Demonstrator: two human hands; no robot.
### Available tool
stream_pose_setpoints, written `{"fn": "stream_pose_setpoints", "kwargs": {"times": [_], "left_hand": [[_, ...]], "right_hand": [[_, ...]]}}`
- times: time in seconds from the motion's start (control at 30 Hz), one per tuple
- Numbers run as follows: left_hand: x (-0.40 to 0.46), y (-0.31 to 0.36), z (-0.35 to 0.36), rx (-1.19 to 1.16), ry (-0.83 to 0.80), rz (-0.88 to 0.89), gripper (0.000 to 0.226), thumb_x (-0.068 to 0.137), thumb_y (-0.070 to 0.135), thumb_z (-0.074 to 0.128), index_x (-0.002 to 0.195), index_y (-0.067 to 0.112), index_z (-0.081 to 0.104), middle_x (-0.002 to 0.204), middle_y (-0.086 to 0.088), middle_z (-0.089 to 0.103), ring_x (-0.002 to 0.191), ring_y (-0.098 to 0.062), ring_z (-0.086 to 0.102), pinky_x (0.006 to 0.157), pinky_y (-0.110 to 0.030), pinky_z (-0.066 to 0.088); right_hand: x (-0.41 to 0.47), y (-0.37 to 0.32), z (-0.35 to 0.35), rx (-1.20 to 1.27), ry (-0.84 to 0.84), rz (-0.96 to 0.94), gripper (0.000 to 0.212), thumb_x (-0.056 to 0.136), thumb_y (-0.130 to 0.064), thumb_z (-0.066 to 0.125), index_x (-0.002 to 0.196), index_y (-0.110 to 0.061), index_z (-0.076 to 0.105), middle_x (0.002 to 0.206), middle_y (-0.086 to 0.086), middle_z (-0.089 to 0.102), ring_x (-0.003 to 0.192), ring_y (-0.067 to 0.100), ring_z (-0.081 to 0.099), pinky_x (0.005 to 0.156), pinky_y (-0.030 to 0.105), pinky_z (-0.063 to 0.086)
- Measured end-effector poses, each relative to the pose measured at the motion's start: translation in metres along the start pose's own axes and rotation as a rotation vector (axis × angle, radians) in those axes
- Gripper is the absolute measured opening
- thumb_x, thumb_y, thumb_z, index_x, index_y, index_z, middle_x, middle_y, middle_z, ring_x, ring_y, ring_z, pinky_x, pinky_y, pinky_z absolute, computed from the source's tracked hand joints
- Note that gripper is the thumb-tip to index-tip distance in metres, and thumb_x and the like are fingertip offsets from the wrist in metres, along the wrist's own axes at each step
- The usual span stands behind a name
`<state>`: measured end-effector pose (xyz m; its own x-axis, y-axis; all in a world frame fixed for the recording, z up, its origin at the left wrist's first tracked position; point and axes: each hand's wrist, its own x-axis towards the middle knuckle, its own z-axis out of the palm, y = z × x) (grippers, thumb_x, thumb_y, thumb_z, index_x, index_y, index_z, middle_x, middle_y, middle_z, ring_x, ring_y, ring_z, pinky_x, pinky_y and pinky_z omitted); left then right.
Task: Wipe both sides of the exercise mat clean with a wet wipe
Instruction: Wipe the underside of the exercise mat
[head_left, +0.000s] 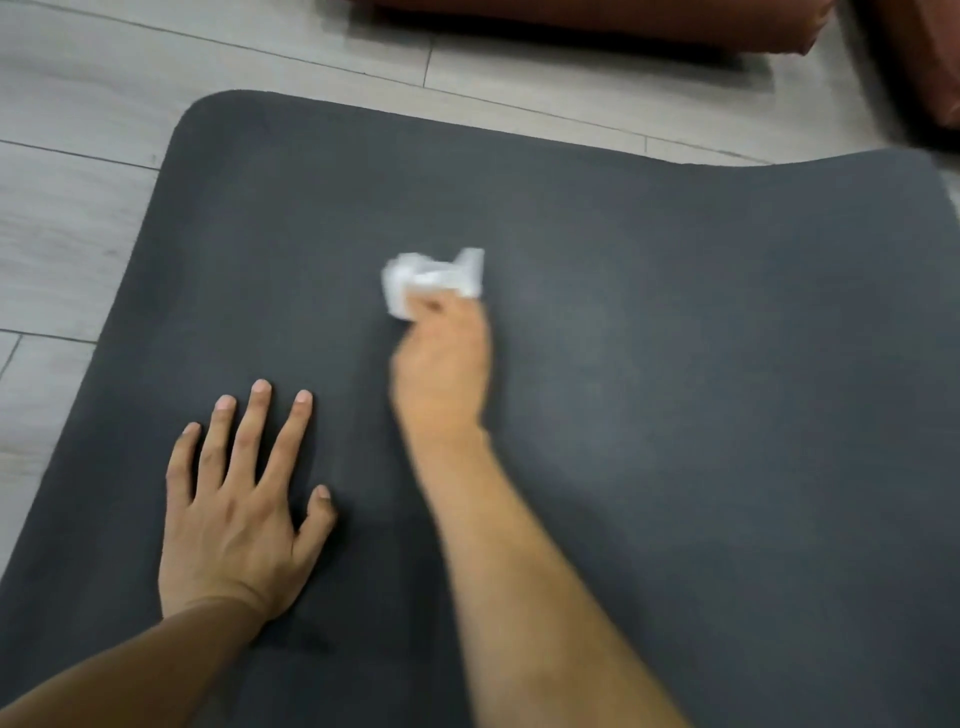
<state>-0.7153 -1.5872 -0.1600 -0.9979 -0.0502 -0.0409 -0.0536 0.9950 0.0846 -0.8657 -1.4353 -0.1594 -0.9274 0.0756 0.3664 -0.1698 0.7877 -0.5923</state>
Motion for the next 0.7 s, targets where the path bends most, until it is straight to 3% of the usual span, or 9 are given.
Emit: {"fn": "stream_pose_setpoints", "kwargs": {"times": [0.07,0.13,0.27,0.33,0.4,0.47,0.57,0.7], "left_hand": [[0.000,0.000,0.001,0.002,0.009,0.006,0.078,0.089,0.049,0.033,0.161,0.020,0.033,0.167,-0.015,0.028,0.153,-0.041,0.027,0.123,-0.060,0.020],[-0.001,-0.001,0.001,0.011,0.018,0.003,0.077,0.090,0.049,0.033,0.161,0.020,0.033,0.167,-0.014,0.028,0.153,-0.040,0.027,0.123,-0.060,0.020],[-0.001,0.001,-0.001,-0.008,0.025,-0.005,0.077,0.090,0.049,0.032,0.162,0.023,0.031,0.168,-0.013,0.027,0.154,-0.040,0.025,0.124,-0.059,0.018],[-0.001,0.002,-0.001,-0.021,0.027,-0.005,0.077,0.090,0.050,0.032,0.162,0.022,0.031,0.168,-0.014,0.027,0.154,-0.040,0.025,0.124,-0.059,0.018],[-0.001,0.001,0.001,-0.023,0.030,-0.009,0.077,0.090,0.050,0.032,0.162,0.022,0.032,0.168,-0.014,0.027,0.153,-0.041,0.025,0.124,-0.059,0.018],[-0.001,0.001,0.000,-0.031,0.031,-0.011,0.077,0.090,0.050,0.032,0.162,0.022,0.031,0.167,-0.014,0.027,0.153,-0.041,0.025,0.124,-0.059,0.017],[0.000,-0.001,0.001,-0.019,0.025,0.000,0.078,0.090,0.051,0.033,0.162,0.022,0.031,0.167,-0.015,0.028,0.153,-0.040,0.024,0.124,-0.059,0.016],[-0.002,-0.002,0.003,-0.015,0.022,0.004,0.079,0.089,0.052,0.033,0.162,0.022,0.030,0.167,-0.015,0.027,0.154,-0.040,0.024,0.124,-0.059,0.017]], "right_hand": [[-0.021,-0.047,0.009,-0.145,-0.258,-0.172,0.035,0.081,-0.006,0.046,0.104,-0.014,0.072,0.104,0.004,0.065,0.099,0.027,0.055,0.083,0.035,0.043],[-0.019,-0.037,-0.005,-0.118,-0.332,-0.230,0.034,0.081,-0.005,0.053,0.108,-0.015,0.071,0.105,0.001,0.065,0.099,0.025,0.055,0.082,0.036,0.046],[-0.007,0.086,-0.077,-0.279,-0.035,-0.015,0.041,0.079,-0.004,0.047,0.106,-0.018,0.074,0.102,0.005,0.068,0.087,0.032,0.060,0.076,0.038,0.051],[-0.008,0.129,-0.122,-0.355,0.010,0.200,0.044,0.081,-0.001,0.044,0.108,-0.017,0.074,0.105,0.007,0.068,0.088,0.035,0.058,0.078,0.041,0.051],[-0.006,0.136,-0.130,-0.383,0.059,0.382,0.041,0.081,0.003,0.046,0.107,-0.015,0.073,0.104,0.008,0.067,0.092,0.036,0.056,0.077,0.042,0.050],[-0.003,0.107,-0.105,-0.346,0.135,0.440,0.042,0.076,0.004,0.046,0.102,-0.012,0.075,0.101,0.010,0.068,0.099,0.039,0.058,0.081,0.041,0.052],[-0.009,0.035,-0.039,-0.206,0.117,0.224,0.037,0.071,0.004,0.052,0.096,-0.009,0.076,0.095,0.011,0.068,0.103,0.040,0.061,0.085,0.040,0.053],[-0.036,-0.050,0.008,-0.108,-0.170,-0.041,0.030,0.076,0.001,0.060,0.099,-0.011,0.075,0.093,0.004,0.066,0.087,0.029,0.057,0.074,0.038,0.048]]}}
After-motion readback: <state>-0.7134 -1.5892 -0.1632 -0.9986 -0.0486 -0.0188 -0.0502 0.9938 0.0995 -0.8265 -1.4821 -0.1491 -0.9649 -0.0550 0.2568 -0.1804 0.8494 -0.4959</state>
